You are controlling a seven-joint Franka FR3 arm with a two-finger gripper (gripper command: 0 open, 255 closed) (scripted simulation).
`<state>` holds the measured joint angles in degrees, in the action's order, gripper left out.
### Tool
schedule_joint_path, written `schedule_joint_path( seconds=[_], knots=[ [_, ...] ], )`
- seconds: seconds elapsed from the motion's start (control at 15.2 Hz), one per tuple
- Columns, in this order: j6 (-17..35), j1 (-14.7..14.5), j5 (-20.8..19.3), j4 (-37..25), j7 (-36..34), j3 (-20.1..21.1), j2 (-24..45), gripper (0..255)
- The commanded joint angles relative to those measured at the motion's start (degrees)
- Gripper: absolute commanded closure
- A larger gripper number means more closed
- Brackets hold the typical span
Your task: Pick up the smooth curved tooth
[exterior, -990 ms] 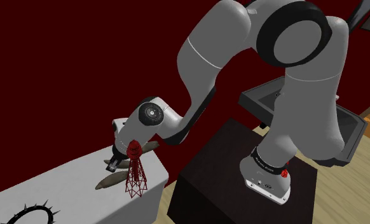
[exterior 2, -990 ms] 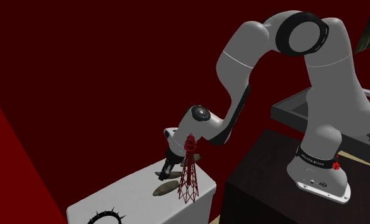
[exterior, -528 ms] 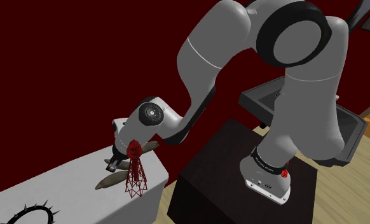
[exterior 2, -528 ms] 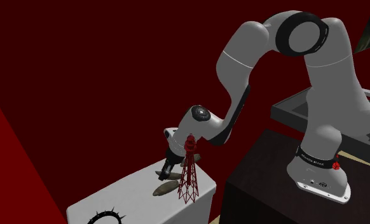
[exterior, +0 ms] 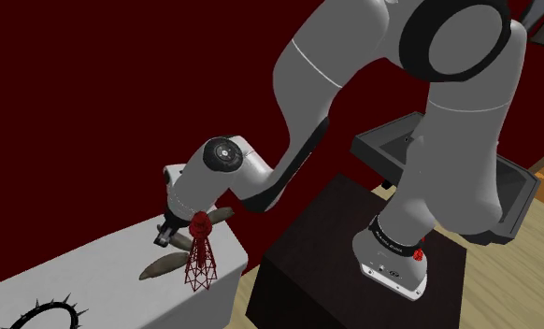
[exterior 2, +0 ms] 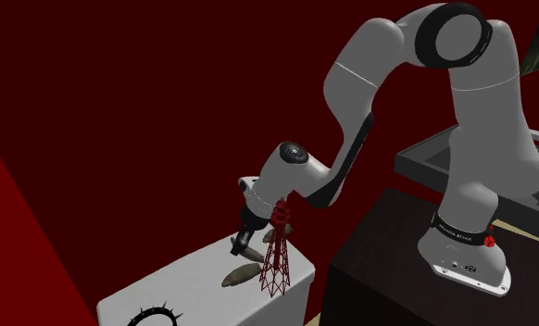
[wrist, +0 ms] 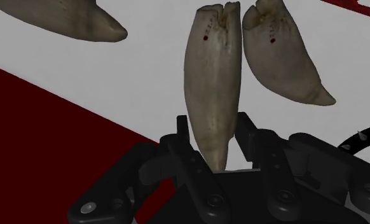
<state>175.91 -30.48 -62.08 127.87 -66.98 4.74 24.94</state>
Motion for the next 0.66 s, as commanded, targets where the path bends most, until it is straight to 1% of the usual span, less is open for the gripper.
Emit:
schedule_joint_path(
  seconds=[0.0, 0.46, 0.59],
  knots=[
    [-1.11, 2.1, 2.85, 0.79, 3.11, 2.44, -1.44, 255],
    [-4.61, 8.39, 12.3, 3.26, 12.42, 10.14, -6.52, 255],
    [-4.68, 8.53, 12.52, 3.31, 12.62, 10.3, -6.64, 255]
  ],
)
